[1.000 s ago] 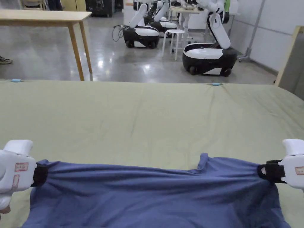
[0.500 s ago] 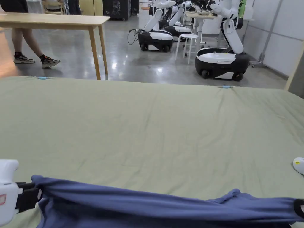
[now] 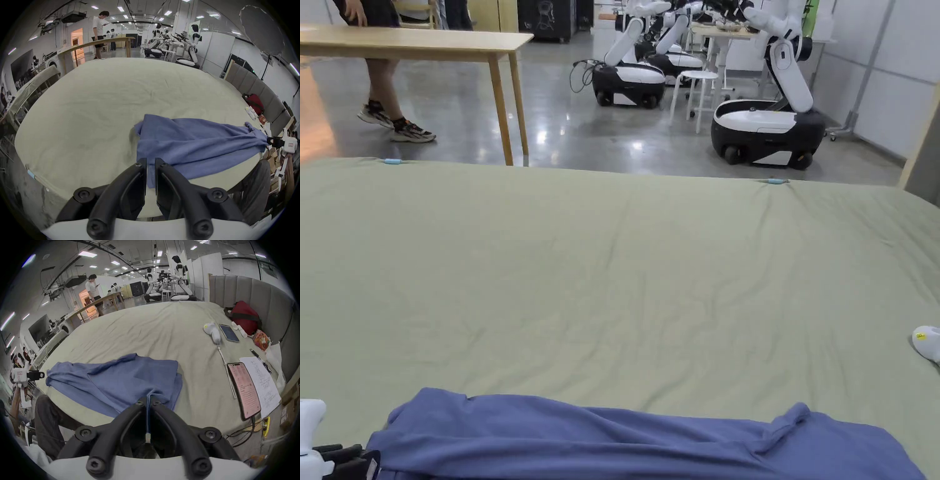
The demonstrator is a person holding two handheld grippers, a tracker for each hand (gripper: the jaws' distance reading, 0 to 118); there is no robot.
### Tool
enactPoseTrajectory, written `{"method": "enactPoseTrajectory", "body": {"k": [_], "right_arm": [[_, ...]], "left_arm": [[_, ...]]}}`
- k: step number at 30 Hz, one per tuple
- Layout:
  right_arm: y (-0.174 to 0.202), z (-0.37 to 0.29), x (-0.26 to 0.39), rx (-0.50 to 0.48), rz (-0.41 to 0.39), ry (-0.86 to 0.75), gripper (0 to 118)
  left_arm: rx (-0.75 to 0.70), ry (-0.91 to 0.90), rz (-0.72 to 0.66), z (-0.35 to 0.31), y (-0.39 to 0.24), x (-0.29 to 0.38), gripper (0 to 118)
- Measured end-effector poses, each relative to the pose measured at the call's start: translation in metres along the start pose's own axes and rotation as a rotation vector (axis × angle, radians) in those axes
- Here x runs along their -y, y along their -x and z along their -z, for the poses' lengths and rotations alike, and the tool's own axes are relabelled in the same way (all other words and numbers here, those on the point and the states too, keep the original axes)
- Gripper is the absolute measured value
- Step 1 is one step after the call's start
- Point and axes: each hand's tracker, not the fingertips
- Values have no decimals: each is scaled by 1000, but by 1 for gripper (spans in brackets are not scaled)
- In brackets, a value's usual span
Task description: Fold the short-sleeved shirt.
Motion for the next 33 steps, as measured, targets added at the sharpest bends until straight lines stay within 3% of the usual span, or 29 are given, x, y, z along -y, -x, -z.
{"method": "enactPoseTrajectory", "body": {"k": [1,2,3,4,5,6,7,11,12,13,14,15,16,21,25,33], "right_arm": [[-2,2,2,-9,-2,19,52],[1,3,2,10,-2,23,85],[3,1,4,32,-19,-6,85],[3,2,4,39,-25,-13,100],[3,-5,5,47,-19,-43,118],[2,-15,-1,40,32,-95,115],[3,-18,-5,27,63,-101,112],[26,-32,-9,80,22,-247,114],[36,-39,-8,108,13,-338,106],[48,-45,-11,142,-3,-403,75],[61,-49,-11,190,-22,-456,35],[72,-51,-10,240,-28,-495,3],[83,-54,-7,262,-27,-551,1],[110,-53,0,201,0,-581,1],[138,-57,6,239,-65,-637,1],[178,-61,14,257,-126,-648,1]], "left_arm": [[-2,4,4,2,-1,0,10],[-4,2,8,3,-1,-1,20],[-3,-9,11,1,-4,-1,20],[-3,-30,11,-1,-6,-2,29],[-23,-44,2,-1,-7,-4,55],[-22,-44,-5,-1,-8,-6,102],[1,-97,-11,-8,-10,-7,118],[-43,-252,-14,-32,-26,-19,109],[-86,-303,-6,-40,-33,-20,102],[-105,-340,4,-47,-39,-20,78],[-129,-386,8,-53,-45,-19,43],[-144,-428,-2,-57,-49,-17,6],[-162,-450,-22,-60,-51,-14,1],[-73,-398,-93,-62,-23,-17,1],[32,-246,-190,-44,21,-20,1],[406,67,-399,30,97,-23,2]]}}
